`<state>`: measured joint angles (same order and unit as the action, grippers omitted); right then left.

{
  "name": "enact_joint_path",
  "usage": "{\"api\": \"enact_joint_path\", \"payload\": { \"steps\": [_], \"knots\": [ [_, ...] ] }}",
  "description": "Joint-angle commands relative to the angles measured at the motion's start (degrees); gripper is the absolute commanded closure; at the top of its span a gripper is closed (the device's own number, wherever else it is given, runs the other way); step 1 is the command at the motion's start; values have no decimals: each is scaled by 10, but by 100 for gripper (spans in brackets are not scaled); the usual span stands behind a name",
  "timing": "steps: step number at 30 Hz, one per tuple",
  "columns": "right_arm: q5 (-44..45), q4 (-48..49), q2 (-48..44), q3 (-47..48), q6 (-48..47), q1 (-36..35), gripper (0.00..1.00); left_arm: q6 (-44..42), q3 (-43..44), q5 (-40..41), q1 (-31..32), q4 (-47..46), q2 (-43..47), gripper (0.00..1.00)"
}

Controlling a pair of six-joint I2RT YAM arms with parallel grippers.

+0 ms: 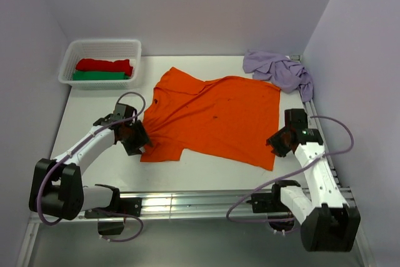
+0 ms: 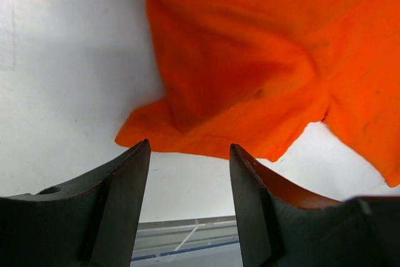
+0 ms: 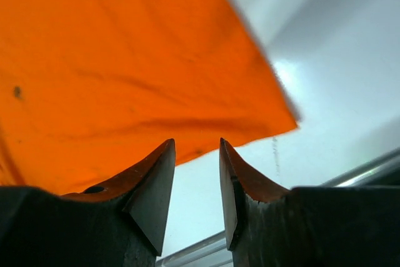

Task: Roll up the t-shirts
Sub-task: Flatten the tshirt

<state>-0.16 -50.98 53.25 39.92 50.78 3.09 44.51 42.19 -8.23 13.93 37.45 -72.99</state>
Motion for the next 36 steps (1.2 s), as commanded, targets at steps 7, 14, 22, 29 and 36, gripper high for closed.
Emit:
{"api": "enact_joint_path", "payload": {
  "steps": [7,14,22,29,36],
  "knots": [
    [54,-55,-62,-94,54,10,58,27,-27,-44,6,-31,0,44],
    [66,-32,-62,-121,75,10,55,26,-30,-44,6,-25,1,43],
    [83,-26,-33,-116,89,2,56,22,-20,-51,6,-19,-12,43],
    [74,-3,-23,-147,129,-5,57,22,-16,-57,6,-33,-33,44],
    [78,26,-31,-182,163,-10,58,17,-10,-64,6,-41,-56,44]
  ]
}}
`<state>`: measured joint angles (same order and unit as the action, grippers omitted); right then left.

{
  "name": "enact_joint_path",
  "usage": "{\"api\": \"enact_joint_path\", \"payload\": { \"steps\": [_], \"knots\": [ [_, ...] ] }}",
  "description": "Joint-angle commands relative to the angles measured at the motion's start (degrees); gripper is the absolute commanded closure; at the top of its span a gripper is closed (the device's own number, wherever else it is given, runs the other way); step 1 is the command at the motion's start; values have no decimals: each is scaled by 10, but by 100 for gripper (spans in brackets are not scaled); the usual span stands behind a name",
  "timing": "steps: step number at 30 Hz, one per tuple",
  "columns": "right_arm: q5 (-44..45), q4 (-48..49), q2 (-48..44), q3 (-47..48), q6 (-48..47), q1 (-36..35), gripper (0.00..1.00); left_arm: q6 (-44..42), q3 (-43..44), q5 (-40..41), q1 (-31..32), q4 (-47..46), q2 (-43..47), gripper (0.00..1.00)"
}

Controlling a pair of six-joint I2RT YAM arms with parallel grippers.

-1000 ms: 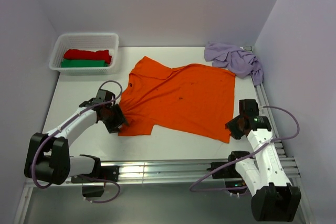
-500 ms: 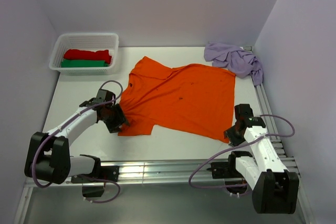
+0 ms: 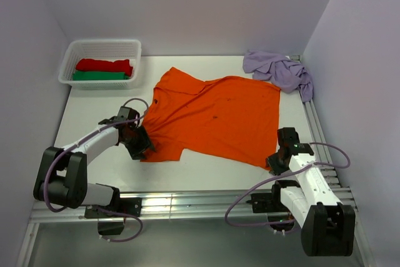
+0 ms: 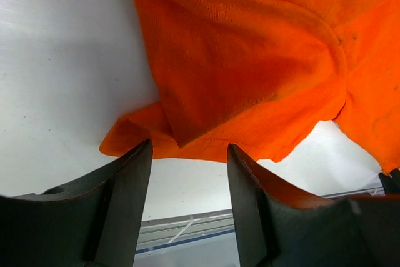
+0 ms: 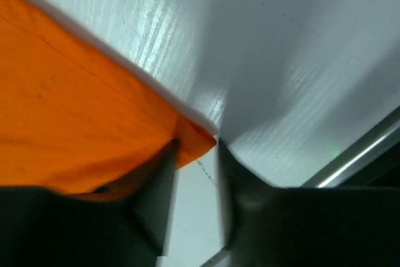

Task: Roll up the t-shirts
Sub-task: Flatten the tshirt

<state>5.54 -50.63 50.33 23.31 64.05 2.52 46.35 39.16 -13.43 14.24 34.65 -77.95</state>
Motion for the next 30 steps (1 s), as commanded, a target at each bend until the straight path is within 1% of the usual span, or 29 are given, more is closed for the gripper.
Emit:
{"api": "enact_joint_path", "payload": {
  "steps": [1,3,4,5,9,12,21,23,26,30],
  "knots": [
    [25,22,-2,-17,34,-5,68,-2,21,-12,3,-14,-6,44],
    [27,19,-10,-16,37,-5,79,-4,20,-10,3,-15,-6,44],
    [28,18,-13,-14,39,-5,95,-5,16,-10,3,-15,-6,44],
    [28,15,-14,-13,40,-5,99,-6,15,-9,3,-16,-7,44],
    [47,-10,-24,16,33,-5,100,-11,7,-4,3,-3,3,46],
    [47,-18,-27,19,29,-5,100,-4,8,5,3,11,22,47],
    [28,-3,-35,9,25,-5,100,-6,58,96,4,67,48,47],
    [25,0,-35,9,23,-5,100,6,54,117,4,60,46,48],
    [19,7,-34,11,20,-5,100,15,36,121,4,36,34,50],
    [17,9,-30,19,15,-5,100,12,31,132,4,-5,23,57]
  ]
}}
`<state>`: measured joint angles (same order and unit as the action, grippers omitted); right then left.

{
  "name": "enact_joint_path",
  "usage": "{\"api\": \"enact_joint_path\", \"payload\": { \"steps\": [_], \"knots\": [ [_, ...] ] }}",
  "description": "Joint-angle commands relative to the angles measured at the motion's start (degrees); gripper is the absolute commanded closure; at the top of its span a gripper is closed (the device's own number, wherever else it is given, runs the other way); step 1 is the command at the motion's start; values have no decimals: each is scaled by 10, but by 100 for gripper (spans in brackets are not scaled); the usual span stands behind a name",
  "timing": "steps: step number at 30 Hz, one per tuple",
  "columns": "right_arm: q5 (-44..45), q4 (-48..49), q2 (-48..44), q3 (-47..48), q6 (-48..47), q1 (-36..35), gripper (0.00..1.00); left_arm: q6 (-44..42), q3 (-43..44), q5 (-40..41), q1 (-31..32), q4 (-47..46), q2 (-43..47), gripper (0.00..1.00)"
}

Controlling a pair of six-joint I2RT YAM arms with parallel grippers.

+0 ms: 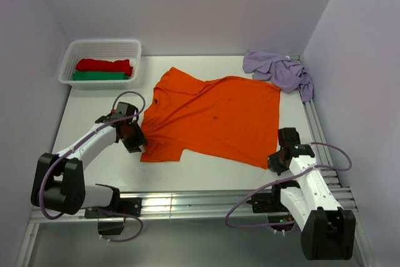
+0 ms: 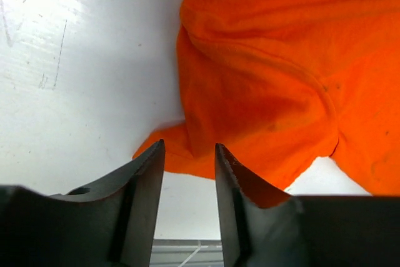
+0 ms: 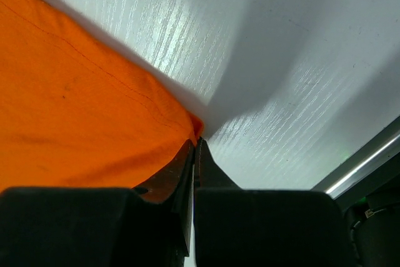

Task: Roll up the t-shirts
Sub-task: Flatten the tshirt, then fold the tshirt

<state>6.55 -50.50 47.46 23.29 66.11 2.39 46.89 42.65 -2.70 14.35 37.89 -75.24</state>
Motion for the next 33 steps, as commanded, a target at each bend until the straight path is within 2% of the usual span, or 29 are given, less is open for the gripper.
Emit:
{"api": "enact_joint_path", "payload": {
  "steps": [1,12,21,22,26,33],
  "knots": [
    [7,7,1,22,-8,-4,100,7,-3,23,2,-41,-4,59],
    [0,14,17,39,-14,-4,100,-1,-23,24,24,-65,10,60],
    [-1,12,11,40,-17,-4,100,21,-28,24,54,-36,22,61],
    [-2,12,12,41,-18,-4,100,27,-27,44,57,-34,24,61],
    [-7,14,10,38,-19,-4,100,29,-43,52,63,-51,38,67],
    [-11,18,17,40,-26,-4,100,26,-50,64,115,-76,49,62]
  ]
}}
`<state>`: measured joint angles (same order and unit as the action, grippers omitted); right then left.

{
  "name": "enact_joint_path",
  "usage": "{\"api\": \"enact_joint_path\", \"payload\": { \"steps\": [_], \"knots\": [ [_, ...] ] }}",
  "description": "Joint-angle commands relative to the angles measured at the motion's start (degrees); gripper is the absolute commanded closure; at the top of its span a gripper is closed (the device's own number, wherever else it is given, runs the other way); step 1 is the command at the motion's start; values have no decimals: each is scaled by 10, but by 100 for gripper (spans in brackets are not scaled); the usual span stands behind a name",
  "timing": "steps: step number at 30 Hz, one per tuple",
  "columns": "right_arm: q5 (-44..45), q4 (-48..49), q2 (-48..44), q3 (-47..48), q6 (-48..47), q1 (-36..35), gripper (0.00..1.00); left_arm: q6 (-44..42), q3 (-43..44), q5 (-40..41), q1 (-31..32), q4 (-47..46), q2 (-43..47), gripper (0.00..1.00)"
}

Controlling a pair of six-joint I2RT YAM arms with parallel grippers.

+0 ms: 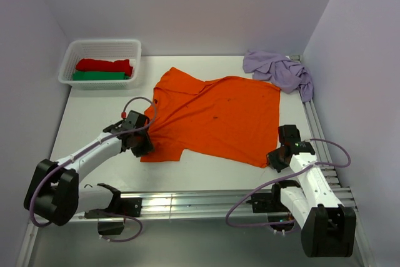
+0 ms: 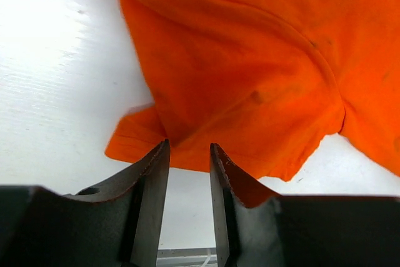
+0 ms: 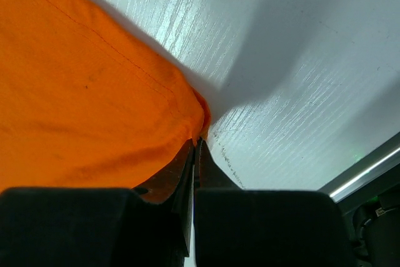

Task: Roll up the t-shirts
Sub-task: Fold the tshirt

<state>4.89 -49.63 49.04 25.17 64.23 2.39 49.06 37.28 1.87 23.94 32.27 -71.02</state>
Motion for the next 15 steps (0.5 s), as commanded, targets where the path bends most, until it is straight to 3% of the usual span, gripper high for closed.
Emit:
{"api": "enact_joint_path", "payload": {
  "steps": [1,15],
  "knots": [
    [6,10,1,21,-8,-4,100,5,6,28,22,-14,-2,62],
    [0,13,9,29,-10,-4,100,12,53,116,32,28,-70,62]
  ]
}}
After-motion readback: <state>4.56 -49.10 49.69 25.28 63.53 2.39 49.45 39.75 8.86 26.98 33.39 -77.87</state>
